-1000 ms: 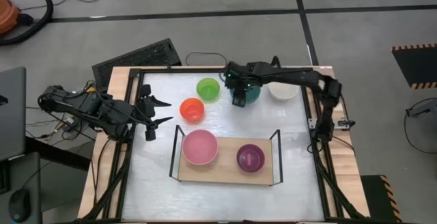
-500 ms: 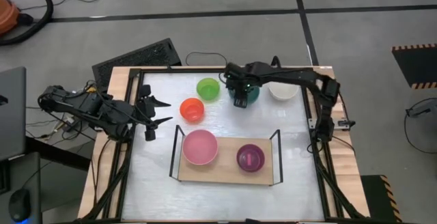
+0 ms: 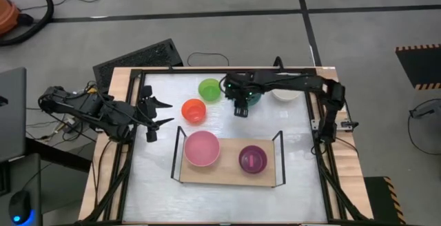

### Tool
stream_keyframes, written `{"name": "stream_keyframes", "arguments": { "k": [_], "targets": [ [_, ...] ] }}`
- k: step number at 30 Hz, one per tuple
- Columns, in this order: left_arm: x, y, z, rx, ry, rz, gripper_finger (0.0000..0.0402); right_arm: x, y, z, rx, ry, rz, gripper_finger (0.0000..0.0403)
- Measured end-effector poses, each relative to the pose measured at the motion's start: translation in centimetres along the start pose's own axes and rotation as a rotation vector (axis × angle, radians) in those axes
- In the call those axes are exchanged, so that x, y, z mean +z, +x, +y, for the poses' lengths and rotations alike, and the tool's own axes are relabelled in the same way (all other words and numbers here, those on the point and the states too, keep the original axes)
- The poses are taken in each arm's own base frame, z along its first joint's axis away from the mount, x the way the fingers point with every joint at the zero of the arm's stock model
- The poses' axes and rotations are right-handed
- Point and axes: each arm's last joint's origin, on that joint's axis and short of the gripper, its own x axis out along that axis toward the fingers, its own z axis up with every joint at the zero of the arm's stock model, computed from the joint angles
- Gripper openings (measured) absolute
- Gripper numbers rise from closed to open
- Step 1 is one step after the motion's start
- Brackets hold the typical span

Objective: Place and stack bowls onto a shelf
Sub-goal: Stack the big dark green bowl on top of the big pink bowl on the shelf

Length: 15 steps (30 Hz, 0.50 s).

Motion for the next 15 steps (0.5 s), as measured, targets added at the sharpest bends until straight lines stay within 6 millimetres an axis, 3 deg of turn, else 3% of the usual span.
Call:
{"name": "stream_keyframes", "arguments": {
  "k": [9, 12, 15],
  "targets": [
    [0.0, 0.0, 0.0, 0.0, -0.016, 0.001, 0.0197, -0.5, 3.2, -1.5, 0.001, 0.036, 0.098, 0.019],
    [0.0, 0.0, 0.0, 0.0, -0.016, 0.0, 0.0197, -0.5, 3.2, -1.7, 0.0, 0.038, 0.094, 0.0157],
    [0.0, 0.0, 0.0, 0.0, -0.016, 0.001, 0.0197, -0.5, 3.2, -1.6, -0.001, 0.037, 0.098, 0.0088]
  ]
}}
